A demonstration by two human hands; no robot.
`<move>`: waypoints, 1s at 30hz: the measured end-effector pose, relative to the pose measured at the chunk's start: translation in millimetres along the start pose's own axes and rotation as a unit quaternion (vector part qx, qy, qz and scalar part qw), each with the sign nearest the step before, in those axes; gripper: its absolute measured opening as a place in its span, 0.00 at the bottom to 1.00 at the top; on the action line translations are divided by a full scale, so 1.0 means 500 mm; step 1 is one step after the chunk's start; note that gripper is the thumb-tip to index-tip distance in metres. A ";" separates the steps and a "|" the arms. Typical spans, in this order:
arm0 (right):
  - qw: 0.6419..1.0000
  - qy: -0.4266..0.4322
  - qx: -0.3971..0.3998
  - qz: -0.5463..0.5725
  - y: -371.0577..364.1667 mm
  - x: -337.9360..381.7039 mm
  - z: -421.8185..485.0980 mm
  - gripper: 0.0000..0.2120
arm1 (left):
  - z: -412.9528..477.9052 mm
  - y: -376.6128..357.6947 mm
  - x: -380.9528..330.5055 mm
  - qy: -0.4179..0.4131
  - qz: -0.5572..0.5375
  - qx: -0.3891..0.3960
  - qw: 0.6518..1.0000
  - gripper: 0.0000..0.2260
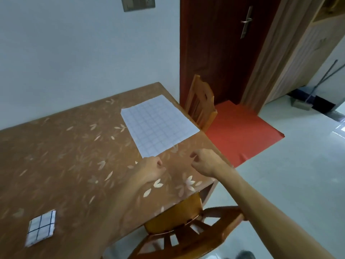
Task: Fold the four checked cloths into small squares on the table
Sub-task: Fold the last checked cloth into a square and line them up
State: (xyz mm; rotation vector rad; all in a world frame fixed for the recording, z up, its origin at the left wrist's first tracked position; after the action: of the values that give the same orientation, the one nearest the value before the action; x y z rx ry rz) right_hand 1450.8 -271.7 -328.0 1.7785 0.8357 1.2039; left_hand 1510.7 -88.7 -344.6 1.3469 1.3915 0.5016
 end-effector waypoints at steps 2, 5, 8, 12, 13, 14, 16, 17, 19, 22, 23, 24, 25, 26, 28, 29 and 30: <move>1.000 0.020 0.004 0.003 0.034 -0.035 0.040 0.18 | 0.034 -0.002 -0.047 0.018 -0.009 -0.022 1.000 0.07; 0.998 0.052 0.002 0.022 0.095 -0.085 0.097 0.19 | 0.081 -0.007 -0.114 0.049 0.010 -0.049 0.998 0.05; 0.995 0.095 0.010 0.022 0.156 -0.124 0.143 0.23 | 0.111 -0.011 -0.176 0.097 -0.014 -0.077 0.992 0.05; 0.988 0.147 0.033 0.024 0.223 -0.163 0.190 0.23 | 0.138 -0.033 -0.251 0.134 -0.007 -0.080 0.988 0.11; 0.987 0.155 0.036 0.026 0.239 -0.172 0.202 0.23 | 0.146 -0.032 -0.270 0.138 -0.004 -0.091 0.986 0.12; 0.986 0.163 0.038 0.027 0.254 -0.180 0.212 0.23 | 0.154 -0.029 -0.289 0.144 -0.009 -0.102 0.984 0.12; 0.983 0.177 0.039 0.029 0.277 -0.198 0.243 0.23 | 0.177 -0.018 -0.320 0.165 -0.021 -0.131 0.977 0.12; 0.982 0.180 0.040 0.031 0.284 -0.208 0.263 0.22 | 0.193 -0.015 -0.333 0.171 -0.023 -0.141 0.975 0.12; 0.982 0.181 0.042 0.038 0.294 -0.230 0.308 0.20 | 0.229 -0.017 -0.356 0.179 -0.029 -0.145 0.973 0.11; 0.979 0.191 0.057 0.036 0.294 -0.255 0.370 0.18 | 0.289 -0.024 -0.368 0.196 -0.036 -0.152 0.968 0.11; 0.978 0.196 0.062 0.031 0.293 -0.259 0.385 0.16 | 0.310 -0.032 -0.373 0.190 -0.036 -0.140 0.971 0.12; 0.977 0.202 0.067 0.023 0.294 -0.264 0.411 0.15 | 0.341 -0.035 -0.378 0.189 -0.044 -0.138 0.971 0.13; 0.975 0.209 0.072 0.014 0.294 -0.266 0.440 0.13 | 0.370 -0.033 -0.379 0.192 -0.051 -0.143 0.970 0.12; 0.974 0.216 0.074 0.006 0.296 -0.266 0.472 0.13 | 0.399 -0.028 -0.375 0.200 -0.061 -0.152 0.966 0.11; 0.971 0.227 0.076 -0.006 0.303 -0.258 0.542 0.13 | 0.463 -0.019 -0.365 0.204 -0.076 -0.156 0.963 0.12; 0.969 0.233 0.078 -0.010 0.306 -0.251 0.576 0.13 | 0.496 -0.015 -0.358 0.202 -0.081 -0.146 0.965 0.13; 0.967 0.240 0.080 -0.013 0.310 -0.242 0.607 0.14 | 0.525 -0.010 -0.352 0.204 -0.085 -0.135 0.966 0.15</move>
State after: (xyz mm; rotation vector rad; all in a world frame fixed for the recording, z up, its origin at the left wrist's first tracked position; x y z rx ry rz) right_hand 1709.9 -522.7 -304.1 1.6118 1.2589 1.6192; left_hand 1697.6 -342.6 -365.6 0.9228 1.6838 0.8538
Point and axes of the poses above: each hand's wrist, its own z-axis towards the middle knuckle, its own y-axis out of the back of the hand, x = y × z, the point moved 10 cm from there along z, towards the middle knuckle, and after that the axes turned 7 degrees about -x, right-handed, at the moved point
